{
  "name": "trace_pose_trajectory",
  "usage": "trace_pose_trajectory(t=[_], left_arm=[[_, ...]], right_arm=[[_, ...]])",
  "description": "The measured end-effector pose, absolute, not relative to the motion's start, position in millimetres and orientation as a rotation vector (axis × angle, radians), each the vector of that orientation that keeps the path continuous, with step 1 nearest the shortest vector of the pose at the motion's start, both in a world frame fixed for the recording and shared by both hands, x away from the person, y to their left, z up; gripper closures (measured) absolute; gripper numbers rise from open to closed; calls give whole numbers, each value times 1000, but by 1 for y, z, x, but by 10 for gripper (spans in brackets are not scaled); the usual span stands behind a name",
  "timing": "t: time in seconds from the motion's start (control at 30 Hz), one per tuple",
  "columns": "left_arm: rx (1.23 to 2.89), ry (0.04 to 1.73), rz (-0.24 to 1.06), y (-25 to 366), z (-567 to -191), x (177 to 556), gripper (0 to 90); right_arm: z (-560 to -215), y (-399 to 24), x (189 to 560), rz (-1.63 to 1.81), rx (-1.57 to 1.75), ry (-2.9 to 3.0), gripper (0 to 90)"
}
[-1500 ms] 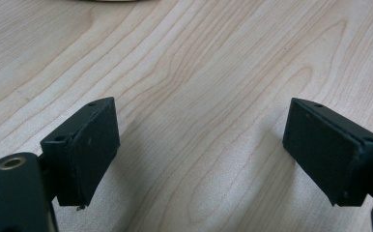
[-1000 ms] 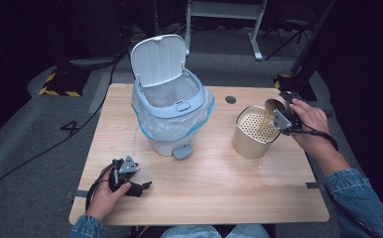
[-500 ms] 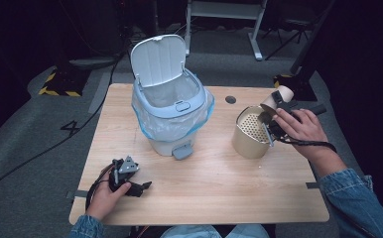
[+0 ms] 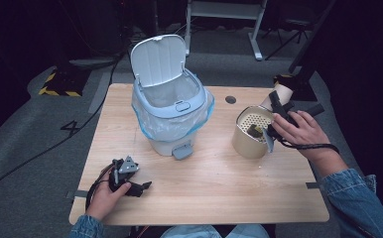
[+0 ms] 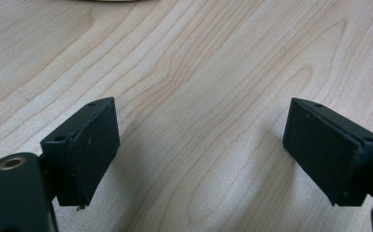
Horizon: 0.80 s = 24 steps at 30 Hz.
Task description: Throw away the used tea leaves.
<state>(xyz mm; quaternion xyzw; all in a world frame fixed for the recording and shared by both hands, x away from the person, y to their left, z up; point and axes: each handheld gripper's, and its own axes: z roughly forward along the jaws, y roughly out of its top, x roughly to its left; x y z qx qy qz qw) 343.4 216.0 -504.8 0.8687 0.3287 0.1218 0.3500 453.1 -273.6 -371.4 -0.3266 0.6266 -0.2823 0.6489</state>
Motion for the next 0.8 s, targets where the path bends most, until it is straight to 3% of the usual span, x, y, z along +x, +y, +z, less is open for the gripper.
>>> trace_pose_trajectory(t=[0.23, 0.8], left_arm=[[2250, 851, 316, 216, -505, 343, 132], [2250, 851, 316, 216, -505, 343, 132]], right_arm=[[-370, -274, 454, -579, -713, 1469, 324], [-339, -306, 473, 379, 56, 2051, 313]])
